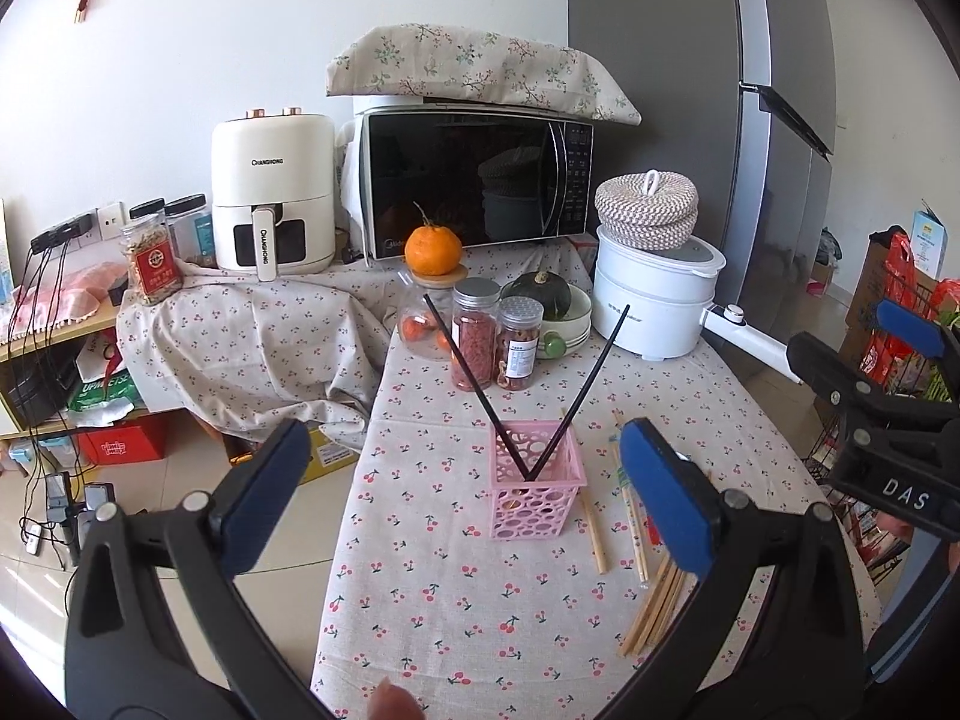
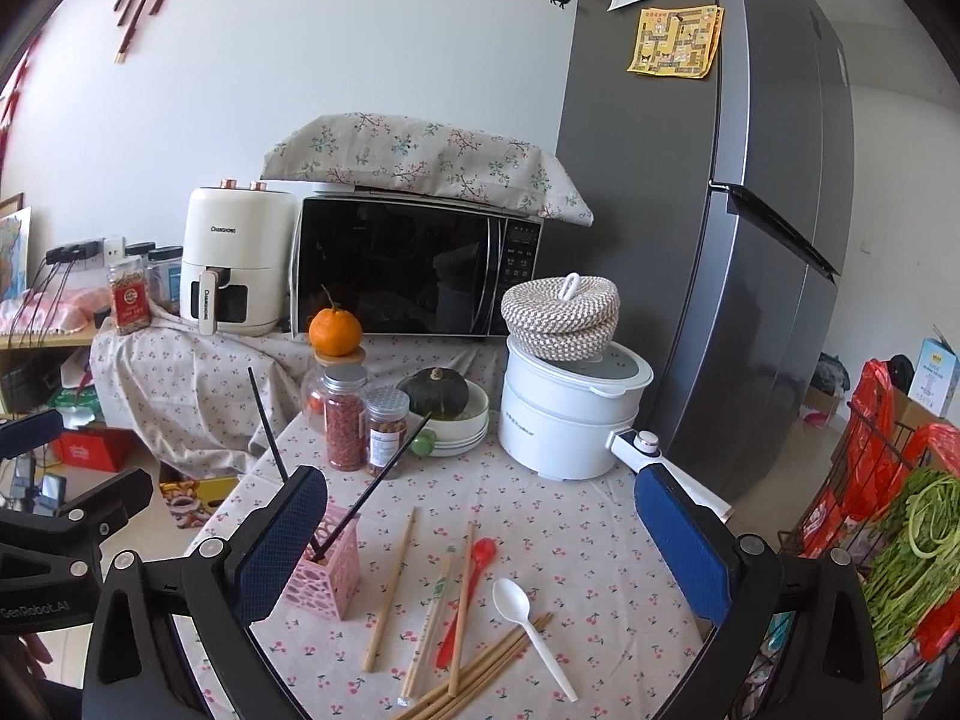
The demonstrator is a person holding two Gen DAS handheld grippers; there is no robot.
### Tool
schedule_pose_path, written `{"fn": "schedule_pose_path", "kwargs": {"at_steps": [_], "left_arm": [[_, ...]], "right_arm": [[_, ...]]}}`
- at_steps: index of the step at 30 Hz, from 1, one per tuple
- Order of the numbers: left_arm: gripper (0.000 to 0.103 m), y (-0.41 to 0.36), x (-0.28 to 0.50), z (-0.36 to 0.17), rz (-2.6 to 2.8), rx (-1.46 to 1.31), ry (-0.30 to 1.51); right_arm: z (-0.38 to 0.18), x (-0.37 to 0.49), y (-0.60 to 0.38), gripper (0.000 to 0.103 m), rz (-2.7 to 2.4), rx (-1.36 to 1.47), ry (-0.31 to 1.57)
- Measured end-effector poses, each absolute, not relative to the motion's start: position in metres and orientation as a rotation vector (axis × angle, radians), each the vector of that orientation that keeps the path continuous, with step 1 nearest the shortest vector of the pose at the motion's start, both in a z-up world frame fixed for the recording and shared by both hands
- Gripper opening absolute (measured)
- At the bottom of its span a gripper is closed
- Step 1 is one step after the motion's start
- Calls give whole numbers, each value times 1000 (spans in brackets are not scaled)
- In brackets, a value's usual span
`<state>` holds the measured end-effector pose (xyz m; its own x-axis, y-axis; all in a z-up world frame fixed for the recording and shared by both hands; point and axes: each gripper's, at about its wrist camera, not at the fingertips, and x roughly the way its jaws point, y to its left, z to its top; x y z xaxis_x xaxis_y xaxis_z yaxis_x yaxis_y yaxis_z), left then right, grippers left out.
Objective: Organize utensils
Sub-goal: 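Open the left tool to drop the black chopsticks into the pink caddy, then grasp a wooden chopstick with the left tool while the right tool approaches the white spoon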
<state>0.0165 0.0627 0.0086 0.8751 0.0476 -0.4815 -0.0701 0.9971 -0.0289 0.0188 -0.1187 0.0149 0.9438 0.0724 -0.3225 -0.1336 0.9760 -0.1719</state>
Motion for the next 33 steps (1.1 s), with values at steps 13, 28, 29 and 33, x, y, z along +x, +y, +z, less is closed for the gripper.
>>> {"fn": "schedule_pose_path", "kwargs": {"at_steps": [13,28,29,33], "left_arm": [[103,35,19,7,21,-20,510],[103,-10,45,-18,-86,-20,613],[102,-12,48,-21,-95,-29,634],[102,-20,59,-33,-125,-51,701]], "right_arm": [[16,8,-148,103,67,-184,310],[-1,26,-201,103,24,-130,414],[-4,29,-204,103,29,-124,431],[-13,41,-212,103,33,-110,489]]}}
